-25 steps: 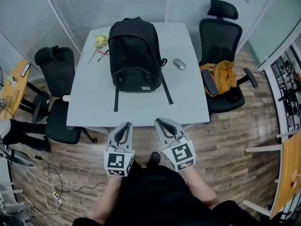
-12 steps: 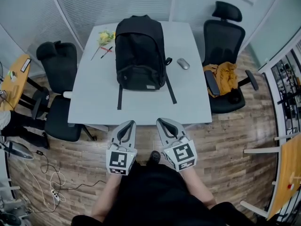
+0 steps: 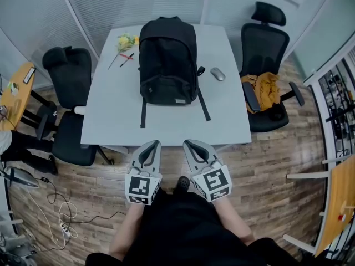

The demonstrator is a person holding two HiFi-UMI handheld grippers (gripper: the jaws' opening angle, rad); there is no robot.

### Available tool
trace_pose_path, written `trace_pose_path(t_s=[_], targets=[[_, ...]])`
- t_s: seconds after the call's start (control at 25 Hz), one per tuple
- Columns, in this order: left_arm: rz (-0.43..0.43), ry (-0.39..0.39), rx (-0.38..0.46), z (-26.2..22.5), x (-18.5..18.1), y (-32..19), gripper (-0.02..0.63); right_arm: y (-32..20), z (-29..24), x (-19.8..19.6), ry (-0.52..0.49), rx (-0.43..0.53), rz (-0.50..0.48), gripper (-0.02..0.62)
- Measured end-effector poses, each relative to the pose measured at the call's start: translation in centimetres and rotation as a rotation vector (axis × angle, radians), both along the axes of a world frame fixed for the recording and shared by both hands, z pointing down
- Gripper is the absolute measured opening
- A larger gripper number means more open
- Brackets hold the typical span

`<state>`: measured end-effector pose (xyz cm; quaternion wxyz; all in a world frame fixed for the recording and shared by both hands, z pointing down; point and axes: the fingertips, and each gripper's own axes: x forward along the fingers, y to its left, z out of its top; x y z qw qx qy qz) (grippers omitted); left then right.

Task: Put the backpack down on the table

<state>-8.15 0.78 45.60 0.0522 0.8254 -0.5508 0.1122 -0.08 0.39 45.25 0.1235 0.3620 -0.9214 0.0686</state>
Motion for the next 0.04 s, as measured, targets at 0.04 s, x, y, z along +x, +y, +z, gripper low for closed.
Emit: trace_pose_path(t_s=[0.04], targets=[[0.001, 0.003, -0.002, 0.02, -0.06, -0.03, -0.003, 0.04, 0.03, -0.12, -0.001, -0.002, -0.003, 0.011]])
